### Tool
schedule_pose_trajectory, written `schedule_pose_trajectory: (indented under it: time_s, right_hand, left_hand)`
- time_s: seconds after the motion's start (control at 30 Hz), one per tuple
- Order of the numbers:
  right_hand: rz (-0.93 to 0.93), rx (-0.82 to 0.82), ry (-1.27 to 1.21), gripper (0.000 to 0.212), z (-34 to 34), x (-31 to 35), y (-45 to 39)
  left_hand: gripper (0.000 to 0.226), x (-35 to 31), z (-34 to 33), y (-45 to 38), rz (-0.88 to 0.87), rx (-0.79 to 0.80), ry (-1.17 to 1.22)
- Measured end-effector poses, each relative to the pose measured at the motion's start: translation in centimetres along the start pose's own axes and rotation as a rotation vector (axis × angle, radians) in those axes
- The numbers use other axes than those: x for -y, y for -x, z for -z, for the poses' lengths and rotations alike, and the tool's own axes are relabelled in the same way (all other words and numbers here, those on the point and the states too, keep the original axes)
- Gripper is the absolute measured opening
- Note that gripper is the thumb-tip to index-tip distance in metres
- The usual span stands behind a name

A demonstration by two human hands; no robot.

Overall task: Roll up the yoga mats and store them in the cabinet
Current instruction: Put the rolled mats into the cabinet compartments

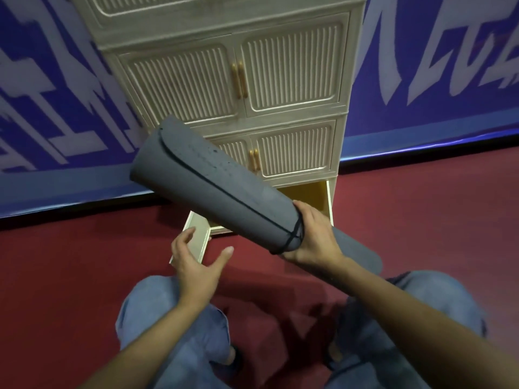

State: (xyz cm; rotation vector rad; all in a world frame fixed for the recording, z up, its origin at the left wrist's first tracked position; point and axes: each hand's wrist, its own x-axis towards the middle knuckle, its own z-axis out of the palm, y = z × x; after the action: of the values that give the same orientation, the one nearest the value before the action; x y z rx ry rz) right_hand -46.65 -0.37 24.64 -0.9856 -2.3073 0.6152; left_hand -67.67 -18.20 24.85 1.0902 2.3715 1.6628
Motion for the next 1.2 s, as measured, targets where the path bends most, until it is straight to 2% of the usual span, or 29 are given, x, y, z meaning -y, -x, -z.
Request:
schedule_pose_trajectory:
  time_s: [0.07,0.1,0.13,0.2,0.3,0.33,0.47,0.6,0.67,0.73,0.8,0.93,1.03,1.1,1.2]
  right_hand:
    - [0.022,-0.003,-0.052,0.12,-0.1,0.9,0.7]
    - [0.026,0.0,-0.068,0.121,-0.3,1.6,1.0]
    - [0.026,0.007,-0.081,0.121,-0.6,2.3,1.2]
    - [0.02,0.027,-0.101,0.12,-1.6,3.8,1.0]
    - [0.022,0.038,-0.101,0.119,-3.2,4.9,0.8]
    - [0.02,0.041,-0.094,0.12,-3.7,5.0,1.1]
    - [-0.064,0.142,-0.041,0.137,-5.4,5.4,1.7]
    - [-0.144,0.186,-0.158,0.139,-5.5,4.6,1.6]
    - [-0.165,0.156,-0.275,0.135,-5.3,4.3,2.1]
    - [-0.194,0.159,-0.353,0.132,-5.3,3.8,2.9]
    - [-0.23,0.204,-0.326,0.125,-5.5,2.5,4.3]
    - [-0.27,0.242,-0.264,0.124,-4.9,-1.3,7.9]
    - [-0.232,0.277,-0.233,0.121,-4.1,-2.1,9.3]
    - [-0.234,0.276,-0.243,0.118,-3.8,-1.9,9.0]
    - [-0.226,0.188,-0.245,0.119,-3.9,-1.4,8.1]
  left_hand:
    - [0.137,1.2,0.9,-0.1,0.349,0.193,0.177]
    - [0.147,1.8,1.2,-0.1,0.409,0.305,0.207]
    - [0.147,2.3,1.3,-0.3,0.425,0.395,0.206]
    - [0.128,1.3,1.4,-1.3,0.413,0.495,0.184]
    - [0.073,0.5,0.3,-2.7,0.317,0.442,0.24]
    - [0.066,0.6,0.1,-2.8,0.312,0.404,0.269]
    - [0.108,1.2,1.6,-3.3,0.363,0.355,0.333]
    - [0.122,1.3,0.8,-2.6,0.418,0.414,0.414]
    - [0.141,1.5,-0.2,-1.0,0.415,0.507,0.349]
    - [0.159,2.1,-1.2,0.4,0.414,0.69,0.205]
    - [0.148,2.3,-2.1,1.4,0.408,0.86,0.127]
    - [0.127,-0.2,-2.8,2.4,0.381,1.004,-0.184]
    - [0.098,-1.8,-2.8,4.6,0.362,0.982,-0.25]
    - [0.101,-1.8,-3.4,5.6,0.401,0.897,-0.18]
    - [0.102,-2.1,-4.6,5.1,0.548,0.634,0.121]
